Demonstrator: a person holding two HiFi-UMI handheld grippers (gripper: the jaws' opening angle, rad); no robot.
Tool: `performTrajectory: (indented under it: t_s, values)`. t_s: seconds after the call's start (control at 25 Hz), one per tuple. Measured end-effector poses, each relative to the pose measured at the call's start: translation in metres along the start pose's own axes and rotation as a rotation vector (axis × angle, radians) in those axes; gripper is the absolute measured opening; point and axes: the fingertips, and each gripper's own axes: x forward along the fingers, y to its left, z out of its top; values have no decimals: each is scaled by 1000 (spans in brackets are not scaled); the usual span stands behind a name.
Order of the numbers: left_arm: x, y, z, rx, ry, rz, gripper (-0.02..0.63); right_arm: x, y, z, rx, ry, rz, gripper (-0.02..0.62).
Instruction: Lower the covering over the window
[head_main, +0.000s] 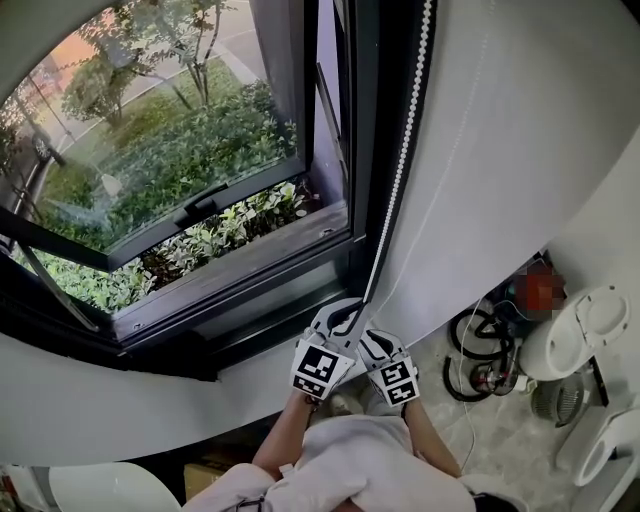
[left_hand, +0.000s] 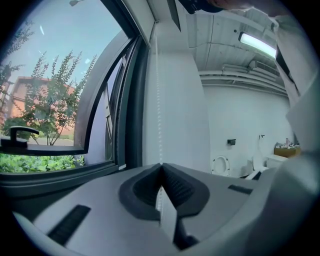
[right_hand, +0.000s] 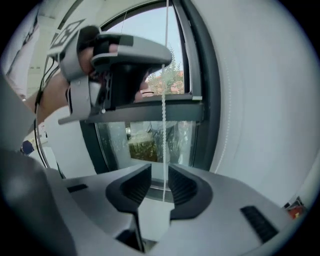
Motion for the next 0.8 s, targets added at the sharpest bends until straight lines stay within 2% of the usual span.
performTrajectory:
  t_s: [0.2, 0.36, 0.56, 0.8]
  values:
    - [0, -1, 0, -3, -7, -1, 14, -40, -24, 67, 8, -122, -70, 106]
    - [0, -2, -1, -5, -11, -6, 14, -76, -38, 131, -16, -260, -112, 103]
    - [1, -4, 0, -3, -12, -9, 14, -112, -33, 211, -103, -427, -95, 103]
    - [4, -8, 0, -6, -15, -13, 14, -129, -20, 269, -192, -543, -61, 100]
